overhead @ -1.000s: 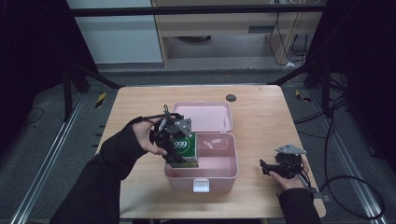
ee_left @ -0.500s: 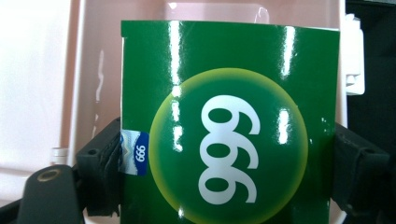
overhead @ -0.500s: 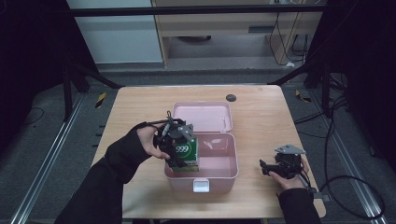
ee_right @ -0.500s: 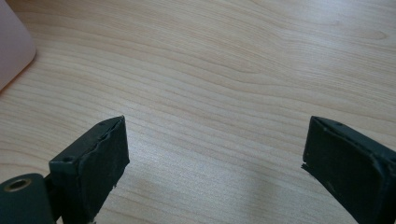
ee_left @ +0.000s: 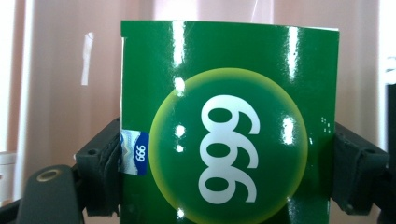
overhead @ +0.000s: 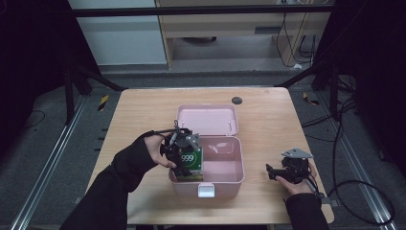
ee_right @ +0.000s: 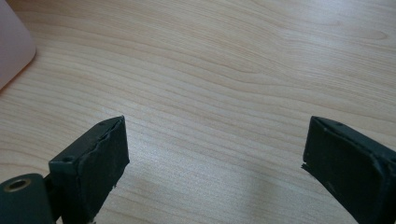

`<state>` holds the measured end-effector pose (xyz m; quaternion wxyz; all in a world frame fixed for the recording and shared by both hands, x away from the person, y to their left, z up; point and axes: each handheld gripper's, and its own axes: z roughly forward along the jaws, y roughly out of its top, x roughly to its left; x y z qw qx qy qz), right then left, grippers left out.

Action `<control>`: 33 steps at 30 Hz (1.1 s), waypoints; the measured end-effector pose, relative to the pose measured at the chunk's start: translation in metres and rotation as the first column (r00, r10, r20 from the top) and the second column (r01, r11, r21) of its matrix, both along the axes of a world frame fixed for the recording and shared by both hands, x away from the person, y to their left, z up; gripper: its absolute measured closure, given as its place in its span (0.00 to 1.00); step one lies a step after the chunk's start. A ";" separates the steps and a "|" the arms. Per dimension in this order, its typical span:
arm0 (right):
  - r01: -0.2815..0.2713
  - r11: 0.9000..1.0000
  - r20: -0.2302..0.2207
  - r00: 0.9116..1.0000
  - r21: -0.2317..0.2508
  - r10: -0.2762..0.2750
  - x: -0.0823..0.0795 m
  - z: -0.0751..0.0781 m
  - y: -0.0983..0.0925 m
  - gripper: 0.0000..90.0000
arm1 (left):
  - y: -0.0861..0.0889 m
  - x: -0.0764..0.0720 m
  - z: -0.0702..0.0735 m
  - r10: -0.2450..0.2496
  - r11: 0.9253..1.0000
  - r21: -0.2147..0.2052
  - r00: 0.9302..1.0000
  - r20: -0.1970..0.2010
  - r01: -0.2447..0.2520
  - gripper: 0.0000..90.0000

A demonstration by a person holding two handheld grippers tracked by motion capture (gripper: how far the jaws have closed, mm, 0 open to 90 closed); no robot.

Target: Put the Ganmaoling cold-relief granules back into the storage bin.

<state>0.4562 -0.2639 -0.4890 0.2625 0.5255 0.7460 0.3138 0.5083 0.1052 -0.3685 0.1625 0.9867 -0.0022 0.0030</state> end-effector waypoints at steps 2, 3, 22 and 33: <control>0.000 1.000 -0.001 1.000 0.000 0.000 0.000 0.000 0.000 0.08 | 0.000 0.000 -0.002 0.002 1.000 0.001 1.000 -0.005 -0.002 0.16; -0.001 1.000 0.000 1.000 0.001 0.001 0.000 0.000 0.000 0.08 | 0.000 0.000 -0.003 0.000 1.000 0.002 1.000 -0.005 0.000 0.16; 0.001 1.000 -0.004 1.000 -0.005 -0.001 0.000 -0.001 0.001 0.07 | 0.001 0.002 -0.019 0.014 0.999 0.037 1.000 -0.008 -0.014 0.15; 0.003 1.000 -0.009 1.000 -0.007 -0.003 0.001 -0.001 0.001 0.06 | 0.004 0.000 -0.007 0.017 0.999 -0.042 1.000 -0.014 -0.018 0.13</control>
